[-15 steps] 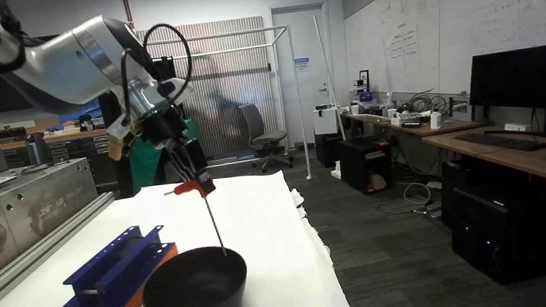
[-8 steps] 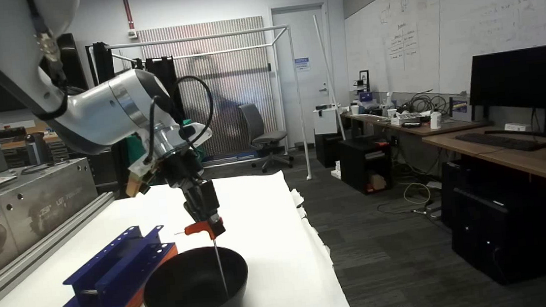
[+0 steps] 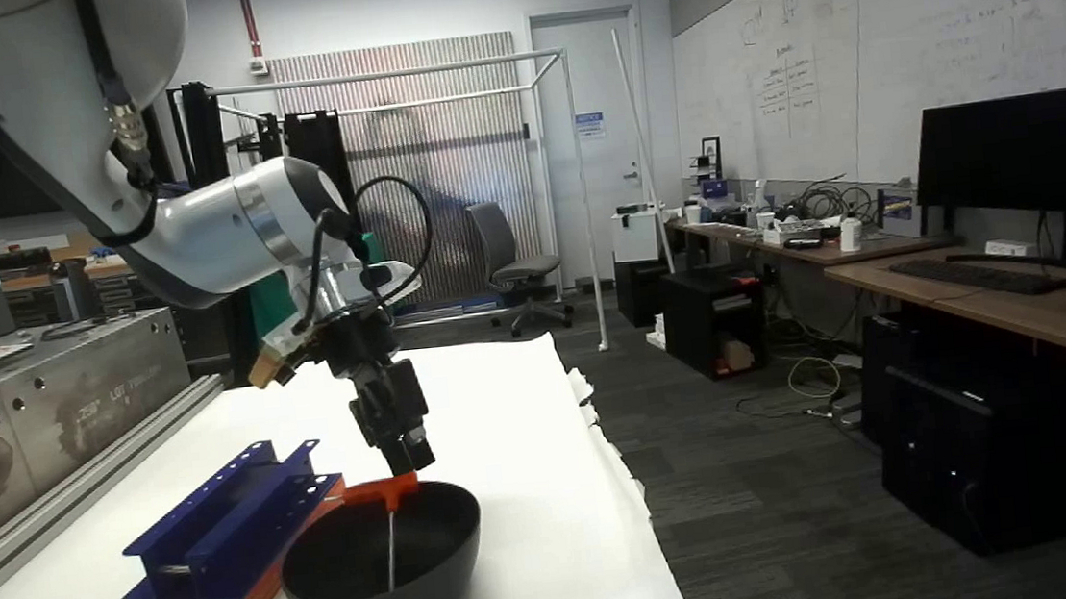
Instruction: Pick up the orange object tool and put it in the bowl
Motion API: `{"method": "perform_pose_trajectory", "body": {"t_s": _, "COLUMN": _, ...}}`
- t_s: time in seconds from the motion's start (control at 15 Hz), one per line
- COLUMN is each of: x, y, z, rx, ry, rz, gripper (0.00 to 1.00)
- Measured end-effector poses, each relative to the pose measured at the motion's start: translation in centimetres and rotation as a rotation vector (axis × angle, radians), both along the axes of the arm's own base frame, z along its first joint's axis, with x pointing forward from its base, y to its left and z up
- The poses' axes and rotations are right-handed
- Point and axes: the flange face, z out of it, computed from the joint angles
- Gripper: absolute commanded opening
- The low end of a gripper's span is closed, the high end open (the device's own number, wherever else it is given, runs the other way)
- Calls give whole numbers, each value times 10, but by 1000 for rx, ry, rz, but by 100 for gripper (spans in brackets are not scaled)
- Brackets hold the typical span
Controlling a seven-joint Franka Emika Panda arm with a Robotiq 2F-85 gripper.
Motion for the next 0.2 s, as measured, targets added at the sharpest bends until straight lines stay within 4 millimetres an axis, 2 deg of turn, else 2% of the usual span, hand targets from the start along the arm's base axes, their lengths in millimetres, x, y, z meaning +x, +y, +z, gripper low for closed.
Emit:
{"method": "perform_pose_trajectory", "body": {"t_s": 0.07, "x": 3, "y": 2, "z": 6, "rx": 39, "ry": -19, "rz": 9, "gripper": 99}}
{"method": "perform_pose_trajectory", "body": {"t_s": 0.2, "x": 8, "y": 4, "z": 31, "rx": 117, "ry": -79, "rz": 31, "gripper": 100}}
